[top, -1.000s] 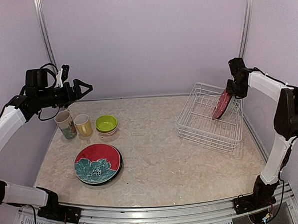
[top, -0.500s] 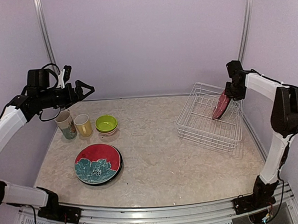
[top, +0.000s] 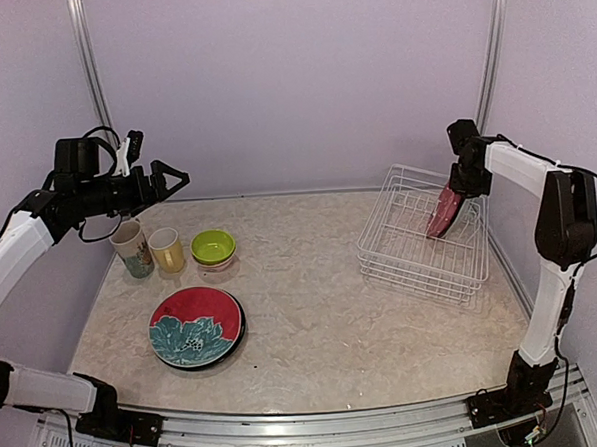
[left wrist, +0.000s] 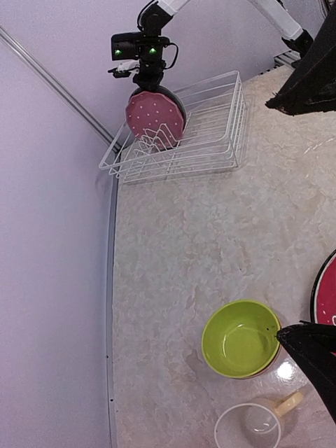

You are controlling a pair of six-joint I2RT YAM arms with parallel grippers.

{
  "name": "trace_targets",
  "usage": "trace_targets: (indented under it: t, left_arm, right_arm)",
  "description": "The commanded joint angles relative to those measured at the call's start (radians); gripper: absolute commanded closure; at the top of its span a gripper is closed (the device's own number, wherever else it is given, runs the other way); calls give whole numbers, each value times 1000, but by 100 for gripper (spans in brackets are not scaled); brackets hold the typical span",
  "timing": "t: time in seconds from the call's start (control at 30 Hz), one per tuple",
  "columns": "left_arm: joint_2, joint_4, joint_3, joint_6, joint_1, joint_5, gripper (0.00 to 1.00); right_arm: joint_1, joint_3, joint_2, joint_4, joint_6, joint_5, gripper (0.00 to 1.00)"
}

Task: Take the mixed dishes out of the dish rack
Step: Grab the plate from the dish rack.

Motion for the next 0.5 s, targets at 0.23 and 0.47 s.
trace_targets:
  t: [0.23,0.47]
  left_arm:
    - [-19,2,-8,10,2,-4,1]
    - [-28,12,-14,1,11,11,1]
  right_arm:
    - [41,191,58,-174,6,171,100]
    - [65,239,48,-233,3,232,100]
